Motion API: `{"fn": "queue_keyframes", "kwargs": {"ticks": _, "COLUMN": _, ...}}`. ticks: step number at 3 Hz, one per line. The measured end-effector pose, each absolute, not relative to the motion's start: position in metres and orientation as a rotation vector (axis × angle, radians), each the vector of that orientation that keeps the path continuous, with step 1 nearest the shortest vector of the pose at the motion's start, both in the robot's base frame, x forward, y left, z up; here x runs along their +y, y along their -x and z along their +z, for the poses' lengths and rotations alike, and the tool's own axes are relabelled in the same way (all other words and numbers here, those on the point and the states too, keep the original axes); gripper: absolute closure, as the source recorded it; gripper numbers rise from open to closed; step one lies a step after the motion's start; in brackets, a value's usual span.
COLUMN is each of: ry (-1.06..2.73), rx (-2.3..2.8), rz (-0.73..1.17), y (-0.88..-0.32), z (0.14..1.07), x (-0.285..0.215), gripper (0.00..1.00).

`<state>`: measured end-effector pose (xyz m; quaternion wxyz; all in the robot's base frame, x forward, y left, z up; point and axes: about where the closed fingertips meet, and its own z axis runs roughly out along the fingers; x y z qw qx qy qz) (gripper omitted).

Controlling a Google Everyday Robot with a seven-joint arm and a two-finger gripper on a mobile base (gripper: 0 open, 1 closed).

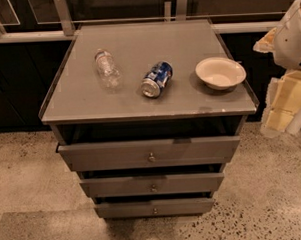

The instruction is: Open bottom drawer

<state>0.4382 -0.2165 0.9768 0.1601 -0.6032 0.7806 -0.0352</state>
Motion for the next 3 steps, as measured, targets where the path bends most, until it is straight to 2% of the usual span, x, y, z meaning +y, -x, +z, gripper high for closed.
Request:
{"fn": "queue_keyframes", "kwargs": {"ticks": 2, "ry": 1.680, "rx": 2.193, "rz": -0.043, "y": -0.423, "z": 0.961, "x": -0.223, "gripper": 0.00}}
{"fn": "queue_keyframes", "kwargs": {"ticks": 3, "ry": 1.598, "rx": 2.106, "rz": 0.020, "y": -0.386, "z": 0.944, "x": -0.207, "gripper": 0.00}}
